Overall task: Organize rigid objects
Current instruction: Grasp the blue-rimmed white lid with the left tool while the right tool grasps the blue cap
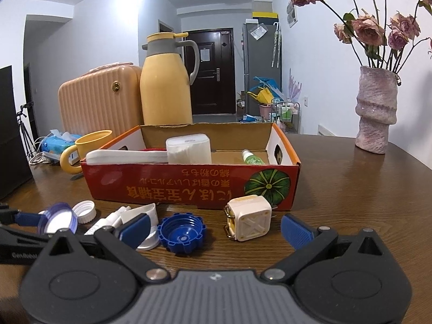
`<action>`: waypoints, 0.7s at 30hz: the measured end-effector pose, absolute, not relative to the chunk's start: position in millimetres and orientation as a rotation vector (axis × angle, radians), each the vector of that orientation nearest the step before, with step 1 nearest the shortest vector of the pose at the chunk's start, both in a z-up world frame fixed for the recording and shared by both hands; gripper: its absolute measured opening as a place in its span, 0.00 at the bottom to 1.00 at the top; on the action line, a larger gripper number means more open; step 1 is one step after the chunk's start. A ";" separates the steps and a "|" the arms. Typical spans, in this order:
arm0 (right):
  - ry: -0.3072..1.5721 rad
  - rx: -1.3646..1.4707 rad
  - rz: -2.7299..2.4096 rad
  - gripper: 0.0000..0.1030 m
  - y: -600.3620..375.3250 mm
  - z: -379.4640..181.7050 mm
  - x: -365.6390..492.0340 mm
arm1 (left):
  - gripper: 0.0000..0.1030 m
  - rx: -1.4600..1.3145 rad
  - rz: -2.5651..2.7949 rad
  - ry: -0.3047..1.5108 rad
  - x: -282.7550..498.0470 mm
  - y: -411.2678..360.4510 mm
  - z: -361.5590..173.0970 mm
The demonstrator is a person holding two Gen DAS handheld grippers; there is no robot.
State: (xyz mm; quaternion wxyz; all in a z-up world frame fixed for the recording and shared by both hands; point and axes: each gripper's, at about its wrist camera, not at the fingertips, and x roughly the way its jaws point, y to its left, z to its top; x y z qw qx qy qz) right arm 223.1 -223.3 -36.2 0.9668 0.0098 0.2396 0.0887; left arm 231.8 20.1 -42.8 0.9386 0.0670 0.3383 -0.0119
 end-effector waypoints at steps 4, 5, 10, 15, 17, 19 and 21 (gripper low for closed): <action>0.487 -0.001 0.192 0.99 -218.9 -38.8 223.8 | 0.65 0.116 -0.006 0.656 229.1 25.4 -35.1; 0.489 -0.007 0.195 0.99 -217.6 -39.6 224.1 | 0.65 0.110 0.000 0.646 228.2 27.3 -33.1; 0.510 -0.032 0.202 0.96 -210.9 -45.2 228.8 | 0.65 0.077 0.037 0.596 223.9 38.5 -21.2; 0.535 -0.044 0.204 0.92 -205.8 -51.0 237.5 | 0.65 0.047 0.062 0.576 222.3 49.4 -15.1; 0.553 -0.054 0.206 0.88 -202.7 -53.9 242.5 | 0.65 0.040 0.065 0.571 221.9 51.9 -13.6; 0.567 -0.057 0.209 0.85 -200.0 -56.0 247.6 | 0.65 0.036 0.067 0.566 220.8 53.7 -12.4; 0.578 -0.063 0.210 0.84 -197.1 -57.7 252.8 | 0.65 0.030 0.068 0.561 219.5 55.5 -11.3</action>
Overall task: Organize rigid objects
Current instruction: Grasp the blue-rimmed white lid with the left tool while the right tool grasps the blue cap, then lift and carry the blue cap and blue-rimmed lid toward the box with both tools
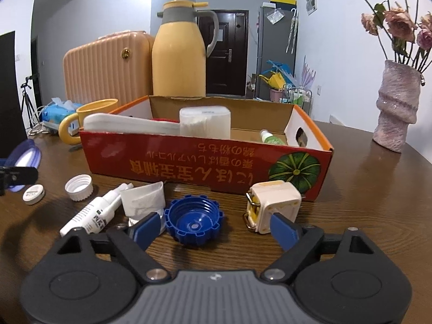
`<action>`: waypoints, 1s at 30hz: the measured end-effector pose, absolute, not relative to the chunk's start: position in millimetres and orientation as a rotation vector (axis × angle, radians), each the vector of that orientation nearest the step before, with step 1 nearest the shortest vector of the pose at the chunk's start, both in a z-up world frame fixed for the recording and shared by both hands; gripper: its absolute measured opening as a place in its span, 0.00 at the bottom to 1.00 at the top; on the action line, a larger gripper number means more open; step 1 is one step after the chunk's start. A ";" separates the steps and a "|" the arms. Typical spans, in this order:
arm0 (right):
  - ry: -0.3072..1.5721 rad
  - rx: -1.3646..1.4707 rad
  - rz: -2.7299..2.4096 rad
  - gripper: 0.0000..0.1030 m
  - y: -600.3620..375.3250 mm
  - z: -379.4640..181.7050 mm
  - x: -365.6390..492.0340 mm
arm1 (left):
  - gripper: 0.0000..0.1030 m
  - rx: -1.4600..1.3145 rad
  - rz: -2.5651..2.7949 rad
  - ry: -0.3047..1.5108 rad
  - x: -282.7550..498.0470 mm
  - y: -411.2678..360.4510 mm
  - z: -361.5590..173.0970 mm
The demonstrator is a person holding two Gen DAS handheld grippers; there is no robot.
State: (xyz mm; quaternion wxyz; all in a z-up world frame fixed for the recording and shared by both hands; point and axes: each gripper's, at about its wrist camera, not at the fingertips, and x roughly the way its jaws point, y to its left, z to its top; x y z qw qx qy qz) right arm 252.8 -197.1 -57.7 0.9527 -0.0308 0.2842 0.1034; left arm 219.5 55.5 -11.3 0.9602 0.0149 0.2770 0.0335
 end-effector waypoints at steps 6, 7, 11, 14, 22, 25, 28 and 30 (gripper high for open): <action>0.600 -0.071 0.209 0.81 -190.8 -61.4 263.5 | 0.65 0.011 0.074 0.560 218.9 61.4 -10.0; 0.603 -0.072 0.210 0.81 -190.2 -61.7 264.8 | 0.65 0.009 0.074 0.560 218.5 62.1 -10.0; 0.612 -0.070 0.216 0.76 -188.1 -63.2 269.6 | 0.65 0.007 0.073 0.560 218.3 62.7 -10.0; 0.630 -0.070 0.228 0.66 -185.9 -65.8 273.5 | 0.65 0.010 0.073 0.562 218.7 62.1 -10.2; 0.622 -0.068 0.263 0.50 -183.7 -65.6 270.0 | 0.65 0.012 0.070 0.565 218.9 62.2 -10.6; 0.601 -0.077 0.265 0.50 -183.7 -63.1 264.7 | 0.65 0.013 0.070 0.566 218.7 61.8 -10.8; 0.577 -0.069 0.265 0.50 -185.4 -59.1 260.3 | 0.65 0.013 0.070 0.565 218.6 61.8 -10.7; 0.561 -0.062 0.263 0.50 -187.1 -56.2 257.2 | 0.65 0.013 0.069 0.565 218.6 61.8 -10.7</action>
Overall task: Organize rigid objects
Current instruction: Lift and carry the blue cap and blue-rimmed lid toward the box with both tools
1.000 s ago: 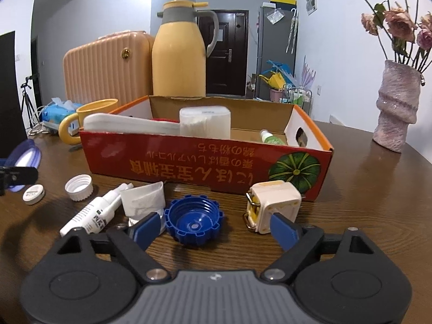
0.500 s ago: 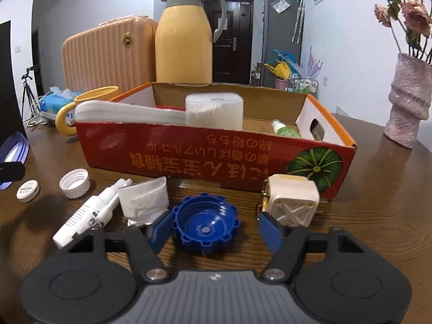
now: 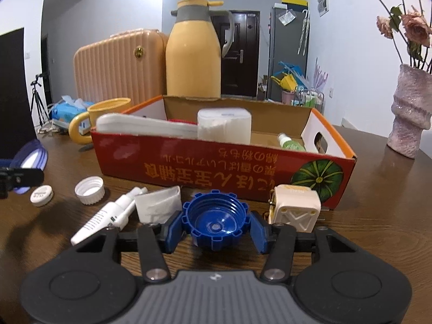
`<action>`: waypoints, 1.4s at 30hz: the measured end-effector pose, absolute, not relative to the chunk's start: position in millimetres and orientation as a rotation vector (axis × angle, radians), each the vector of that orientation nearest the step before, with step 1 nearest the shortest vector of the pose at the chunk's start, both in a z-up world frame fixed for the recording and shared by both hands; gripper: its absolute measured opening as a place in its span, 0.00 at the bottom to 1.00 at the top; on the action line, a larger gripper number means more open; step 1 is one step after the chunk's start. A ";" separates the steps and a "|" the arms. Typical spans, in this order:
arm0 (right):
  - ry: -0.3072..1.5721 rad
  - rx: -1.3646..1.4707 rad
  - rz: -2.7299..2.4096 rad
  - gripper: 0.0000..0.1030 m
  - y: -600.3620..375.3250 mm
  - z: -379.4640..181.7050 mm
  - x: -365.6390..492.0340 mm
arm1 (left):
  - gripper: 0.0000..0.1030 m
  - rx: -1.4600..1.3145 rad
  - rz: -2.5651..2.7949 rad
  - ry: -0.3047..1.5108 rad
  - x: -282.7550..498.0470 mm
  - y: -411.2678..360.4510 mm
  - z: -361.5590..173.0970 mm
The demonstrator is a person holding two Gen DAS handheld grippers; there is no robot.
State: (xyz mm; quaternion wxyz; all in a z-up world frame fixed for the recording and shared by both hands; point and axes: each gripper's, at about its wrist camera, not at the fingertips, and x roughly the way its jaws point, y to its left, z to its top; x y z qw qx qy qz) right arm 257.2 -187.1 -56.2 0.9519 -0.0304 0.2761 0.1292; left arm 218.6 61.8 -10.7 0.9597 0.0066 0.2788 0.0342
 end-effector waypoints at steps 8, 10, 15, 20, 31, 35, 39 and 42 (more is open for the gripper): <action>0.511 -0.039 0.260 0.50 -191.0 -45.5 249.8 | 0.65 0.001 0.061 0.560 216.9 60.3 -8.9; 0.497 -0.034 0.259 0.50 -192.1 -42.6 247.5 | 0.65 -0.003 0.058 0.556 215.9 59.9 -7.3; 0.471 -0.029 0.256 0.50 -194.2 -36.0 242.2 | 0.65 -0.007 0.050 0.539 211.3 58.0 -1.0; 0.445 -0.029 0.257 0.50 -196.5 -26.6 240.0 | 0.65 -0.007 0.044 0.528 209.4 54.9 6.7; 0.386 -0.044 0.239 0.50 -204.9 -2.8 242.7 | 0.65 0.006 0.020 0.489 220.2 36.3 29.3; 0.367 -0.041 0.234 0.50 -208.2 4.4 247.0 | 0.65 0.008 0.012 0.470 225.5 28.5 38.0; 0.351 -0.035 0.227 0.50 -210.9 10.6 253.0 | 0.65 0.007 0.006 0.455 233.6 22.6 44.9; 0.343 -0.027 0.221 0.50 -212.7 13.6 259.0 | 0.65 0.005 -0.001 0.449 240.5 17.9 48.6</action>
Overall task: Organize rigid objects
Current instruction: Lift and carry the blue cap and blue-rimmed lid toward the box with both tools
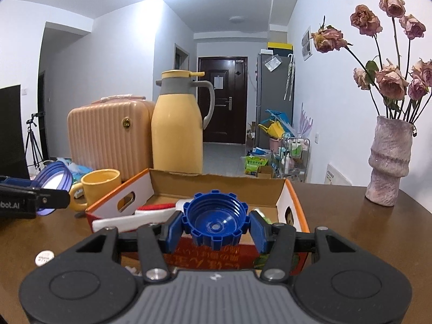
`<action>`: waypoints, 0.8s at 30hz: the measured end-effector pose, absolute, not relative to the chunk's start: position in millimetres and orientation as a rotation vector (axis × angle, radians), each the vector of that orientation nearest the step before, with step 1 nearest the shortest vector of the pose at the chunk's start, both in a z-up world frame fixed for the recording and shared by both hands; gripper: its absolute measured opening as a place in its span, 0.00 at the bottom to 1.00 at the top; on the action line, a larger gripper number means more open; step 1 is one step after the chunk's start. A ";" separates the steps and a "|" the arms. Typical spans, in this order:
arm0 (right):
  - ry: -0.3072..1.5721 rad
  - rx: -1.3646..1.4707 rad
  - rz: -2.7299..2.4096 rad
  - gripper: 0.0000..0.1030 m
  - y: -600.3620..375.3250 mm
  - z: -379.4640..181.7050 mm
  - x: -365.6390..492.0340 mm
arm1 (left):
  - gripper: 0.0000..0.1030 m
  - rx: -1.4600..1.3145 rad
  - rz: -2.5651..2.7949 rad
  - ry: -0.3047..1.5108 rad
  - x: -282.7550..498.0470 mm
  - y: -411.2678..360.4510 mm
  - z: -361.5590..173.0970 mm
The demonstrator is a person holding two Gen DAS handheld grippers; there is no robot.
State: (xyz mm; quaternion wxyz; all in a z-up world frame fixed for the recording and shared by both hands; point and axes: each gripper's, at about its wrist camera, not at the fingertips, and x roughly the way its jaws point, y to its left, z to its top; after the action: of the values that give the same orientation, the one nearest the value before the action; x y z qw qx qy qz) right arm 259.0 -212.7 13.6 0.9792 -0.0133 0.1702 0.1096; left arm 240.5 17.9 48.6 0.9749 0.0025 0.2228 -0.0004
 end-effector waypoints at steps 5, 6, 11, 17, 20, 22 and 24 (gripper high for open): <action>0.330 -0.008 0.209 0.50 -214.3 17.4 269.8 | 0.65 -0.004 -0.010 0.444 254.1 9.2 52.7; 0.327 -0.006 0.206 0.50 -214.4 17.8 271.9 | 0.65 -0.007 -0.009 0.444 256.5 7.6 53.1; 0.315 0.006 0.185 0.50 -216.3 17.6 282.3 | 0.65 -0.024 -0.005 0.447 272.5 0.0 53.4; 0.318 0.027 0.170 0.50 -220.8 16.7 298.6 | 0.65 -0.045 0.000 0.451 292.2 -4.0 52.1; 0.320 0.034 0.166 0.50 -222.1 15.5 306.0 | 0.65 -0.056 0.005 0.451 301.9 -4.7 51.6; 0.321 0.036 0.163 0.50 -222.8 14.8 311.4 | 0.65 -0.060 0.006 0.452 308.4 -5.8 50.9; 0.324 0.039 0.161 0.50 -223.2 13.9 315.9 | 0.65 -0.062 0.006 0.454 314.8 -6.7 49.8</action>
State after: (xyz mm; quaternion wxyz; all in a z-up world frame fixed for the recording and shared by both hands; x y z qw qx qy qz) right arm 315.9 -223.2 13.9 0.9835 0.0195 0.1609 0.0799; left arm 314.8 -6.7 49.8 0.9738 -0.0308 0.2251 0.0031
